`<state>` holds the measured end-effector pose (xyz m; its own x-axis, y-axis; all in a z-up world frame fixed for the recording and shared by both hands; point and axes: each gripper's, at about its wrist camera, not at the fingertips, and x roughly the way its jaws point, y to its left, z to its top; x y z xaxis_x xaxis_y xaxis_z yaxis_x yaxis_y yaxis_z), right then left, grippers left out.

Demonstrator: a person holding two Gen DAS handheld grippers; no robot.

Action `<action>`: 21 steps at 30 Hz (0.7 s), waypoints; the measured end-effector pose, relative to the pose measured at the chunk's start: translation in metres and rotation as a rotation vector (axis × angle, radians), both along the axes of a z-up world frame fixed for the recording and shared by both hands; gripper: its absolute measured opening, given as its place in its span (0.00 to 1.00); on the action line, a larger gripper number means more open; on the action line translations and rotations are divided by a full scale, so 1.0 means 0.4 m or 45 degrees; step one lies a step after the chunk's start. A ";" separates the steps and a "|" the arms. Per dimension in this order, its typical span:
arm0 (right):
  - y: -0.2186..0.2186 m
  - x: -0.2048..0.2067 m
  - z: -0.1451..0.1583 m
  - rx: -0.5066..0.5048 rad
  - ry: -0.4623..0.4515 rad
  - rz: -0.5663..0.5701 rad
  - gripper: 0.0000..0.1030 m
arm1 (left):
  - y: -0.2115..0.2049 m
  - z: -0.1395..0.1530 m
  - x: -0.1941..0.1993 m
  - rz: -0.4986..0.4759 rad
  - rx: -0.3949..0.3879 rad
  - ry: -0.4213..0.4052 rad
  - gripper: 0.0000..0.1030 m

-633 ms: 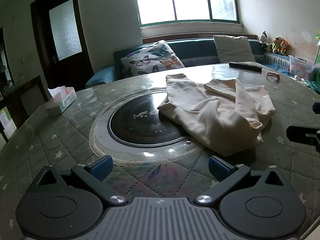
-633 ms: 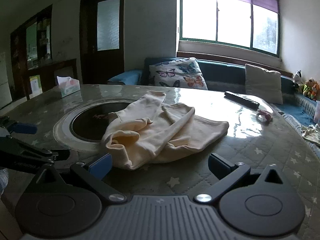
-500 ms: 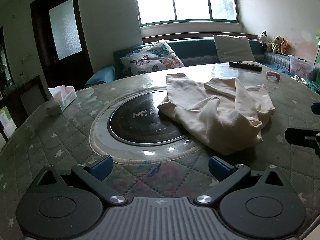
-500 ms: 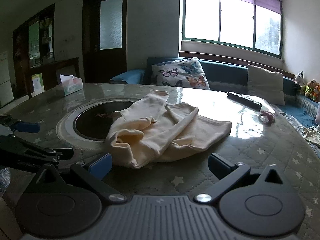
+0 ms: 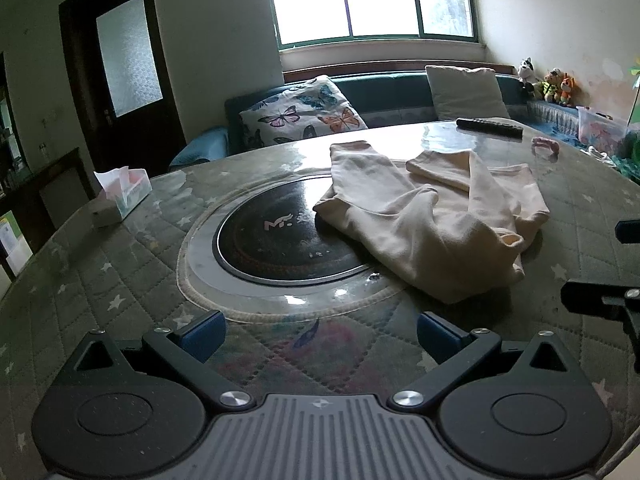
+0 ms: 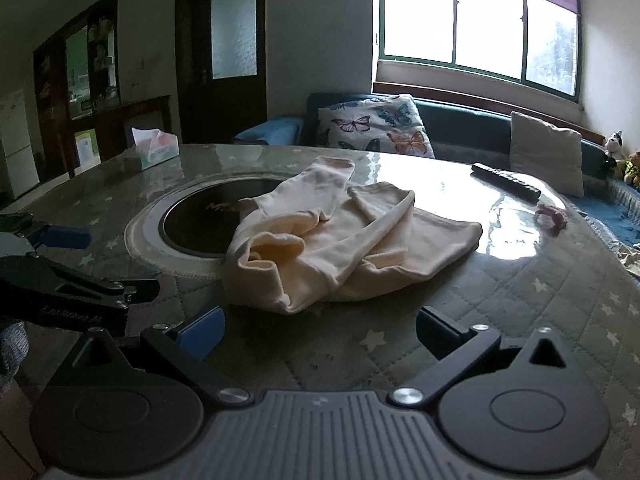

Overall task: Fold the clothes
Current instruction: 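Move both grippers toward the crumpled cream shirt on the table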

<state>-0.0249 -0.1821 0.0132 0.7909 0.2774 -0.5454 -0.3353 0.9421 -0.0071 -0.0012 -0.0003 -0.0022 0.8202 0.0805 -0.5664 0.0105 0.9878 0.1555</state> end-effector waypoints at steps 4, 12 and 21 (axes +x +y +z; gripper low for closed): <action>0.003 0.003 -0.003 -0.007 0.019 0.009 1.00 | -0.003 -0.003 0.004 -0.004 0.003 0.010 1.00; 0.009 0.011 -0.010 -0.027 0.049 0.017 1.00 | -0.004 -0.007 0.018 -0.005 0.004 0.029 1.00; 0.015 0.019 -0.018 -0.045 0.072 0.022 1.00 | -0.007 -0.009 0.029 -0.002 0.010 0.047 1.00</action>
<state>-0.0172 -0.1761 0.0060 0.7538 0.2705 -0.5989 -0.3525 0.9356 -0.0212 0.0103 -0.0030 -0.0059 0.7987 0.0838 -0.5959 0.0177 0.9866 0.1624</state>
